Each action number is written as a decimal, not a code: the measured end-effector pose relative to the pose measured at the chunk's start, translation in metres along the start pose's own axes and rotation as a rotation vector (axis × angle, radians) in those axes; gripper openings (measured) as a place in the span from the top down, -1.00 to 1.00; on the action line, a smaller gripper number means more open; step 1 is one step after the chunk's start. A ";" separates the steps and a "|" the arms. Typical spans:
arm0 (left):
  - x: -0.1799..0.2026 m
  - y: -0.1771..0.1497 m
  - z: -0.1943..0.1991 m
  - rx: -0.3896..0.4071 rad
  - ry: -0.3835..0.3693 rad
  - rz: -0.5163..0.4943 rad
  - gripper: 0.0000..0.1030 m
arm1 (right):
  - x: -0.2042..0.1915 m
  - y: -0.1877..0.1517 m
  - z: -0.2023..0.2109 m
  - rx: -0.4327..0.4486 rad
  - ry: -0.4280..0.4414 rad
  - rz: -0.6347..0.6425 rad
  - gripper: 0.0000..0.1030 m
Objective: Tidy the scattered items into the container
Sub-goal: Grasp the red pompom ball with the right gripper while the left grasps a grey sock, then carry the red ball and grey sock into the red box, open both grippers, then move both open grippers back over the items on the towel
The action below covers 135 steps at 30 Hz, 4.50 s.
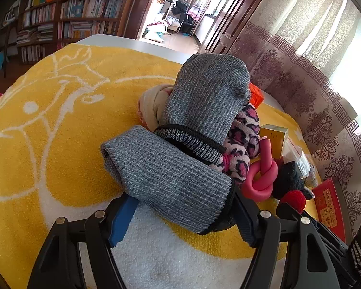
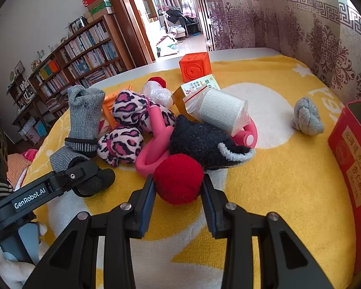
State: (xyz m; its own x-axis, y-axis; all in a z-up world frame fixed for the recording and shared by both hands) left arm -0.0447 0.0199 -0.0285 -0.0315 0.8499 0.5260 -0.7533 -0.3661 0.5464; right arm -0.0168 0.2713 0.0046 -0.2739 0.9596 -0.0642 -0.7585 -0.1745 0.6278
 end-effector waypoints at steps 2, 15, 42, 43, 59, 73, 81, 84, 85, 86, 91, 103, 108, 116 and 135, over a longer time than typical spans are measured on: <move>0.002 -0.002 0.006 0.008 -0.011 -0.012 -0.31 | 0.001 0.000 0.000 0.001 0.000 -0.001 0.21; 0.030 -0.010 0.043 0.129 -0.043 -0.167 -0.25 | 0.003 0.004 0.020 0.096 -0.014 -0.017 0.21; 0.254 -0.046 0.003 -0.025 -0.350 -0.537 -0.25 | 0.235 -0.022 0.153 0.249 -0.431 -0.410 0.21; 0.265 -0.049 -0.001 -0.032 -0.364 -0.557 -0.25 | 0.240 -0.024 0.154 0.249 -0.447 -0.417 0.21; 0.370 -0.078 -0.050 -0.166 -0.455 -0.706 -0.46 | 0.281 -0.042 0.151 0.220 -0.555 -0.458 -0.12; 0.358 -0.070 -0.046 -0.143 -0.451 -0.670 -0.70 | 0.290 -0.046 0.162 0.276 -0.554 -0.532 -0.25; 0.338 -0.065 -0.038 -0.105 -0.425 -0.647 -0.99 | 0.280 -0.045 0.159 0.277 -0.541 -0.512 -0.29; 0.330 -0.064 -0.037 -0.111 -0.416 -0.640 -0.99 | 0.276 -0.045 0.158 0.278 -0.537 -0.504 -0.33; 0.326 -0.063 -0.037 -0.117 -0.413 -0.635 -0.99 | 0.274 -0.045 0.158 0.280 -0.535 -0.500 -0.33; 0.323 -0.063 -0.038 -0.125 -0.408 -0.629 -0.99 | 0.272 -0.044 0.158 0.282 -0.533 -0.496 -0.33; 0.302 -0.057 -0.036 -0.128 -0.379 -0.592 -0.99 | 0.257 -0.041 0.158 0.294 -0.517 -0.466 -0.37; 0.213 -0.017 -0.012 -0.057 -0.249 -0.467 -0.99 | 0.183 -0.013 0.148 0.310 -0.378 -0.300 -0.39; 0.167 0.003 0.000 -0.012 -0.196 -0.391 -0.99 | 0.149 0.001 0.132 0.292 -0.293 -0.239 -0.39; 0.106 0.027 0.014 0.045 -0.105 -0.296 -0.99 | 0.112 0.026 0.095 0.228 -0.181 -0.184 -0.39; 0.028 0.052 0.006 0.088 0.010 -0.163 -0.99 | 0.096 0.076 -0.019 0.060 -0.393 -0.123 -0.39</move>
State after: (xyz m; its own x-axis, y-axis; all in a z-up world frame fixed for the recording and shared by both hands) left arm -0.0807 0.0228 0.0188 0.0797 0.9042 0.4197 -0.6888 -0.2544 0.6789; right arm -0.1123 0.3462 0.0318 0.0719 0.9857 0.1521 -0.7323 -0.0514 0.6791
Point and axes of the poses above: each gripper's, at about its wrist camera, not at the fingertips, and z roughly against the way its jaws point, x to its right, y to its top, the point moved 2 cm from there along -z, roughly the way its jaws point, and after that the axes turned 12 degrees about -y, right-handed, at the moved point
